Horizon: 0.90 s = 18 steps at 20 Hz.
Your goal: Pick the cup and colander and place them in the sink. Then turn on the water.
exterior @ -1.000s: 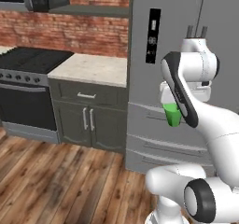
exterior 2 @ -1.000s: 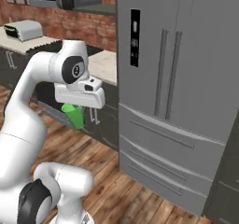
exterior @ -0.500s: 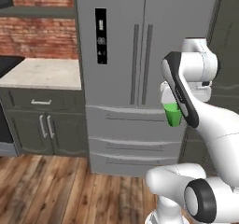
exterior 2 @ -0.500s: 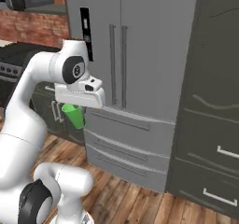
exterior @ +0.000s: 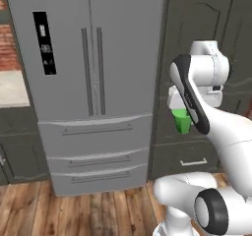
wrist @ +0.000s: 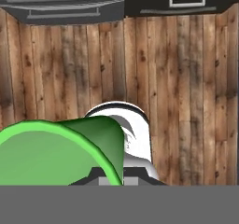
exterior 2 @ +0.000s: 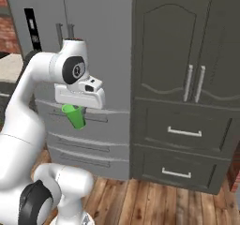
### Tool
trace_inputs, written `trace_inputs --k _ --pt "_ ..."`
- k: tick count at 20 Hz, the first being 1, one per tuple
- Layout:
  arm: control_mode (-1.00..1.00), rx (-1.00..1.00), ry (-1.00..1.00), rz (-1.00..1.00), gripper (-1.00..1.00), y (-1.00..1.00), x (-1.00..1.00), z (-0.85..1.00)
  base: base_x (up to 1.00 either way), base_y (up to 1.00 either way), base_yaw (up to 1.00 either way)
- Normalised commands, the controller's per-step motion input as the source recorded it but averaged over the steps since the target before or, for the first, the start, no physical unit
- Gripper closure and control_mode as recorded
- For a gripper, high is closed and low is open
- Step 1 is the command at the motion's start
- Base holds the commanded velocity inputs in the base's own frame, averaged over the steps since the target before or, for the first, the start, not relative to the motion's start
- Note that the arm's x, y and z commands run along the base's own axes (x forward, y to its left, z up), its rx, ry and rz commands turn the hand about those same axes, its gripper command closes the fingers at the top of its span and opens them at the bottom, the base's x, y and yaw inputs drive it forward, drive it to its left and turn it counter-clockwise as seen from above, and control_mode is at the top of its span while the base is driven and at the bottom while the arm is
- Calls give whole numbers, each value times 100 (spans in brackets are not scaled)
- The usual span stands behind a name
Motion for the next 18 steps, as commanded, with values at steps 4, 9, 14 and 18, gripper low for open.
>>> trace_inputs --k 4,9,14,18 --pt "100 0 0 0 100 0 0 0 0 -51 -41" --pt "100 0 0 0 100 0 0 0 0 -53 -40" --pt "100 0 0 0 100 0 0 0 0 -55 -38" --pt "100 0 0 0 100 0 0 0 0 -40 -42"
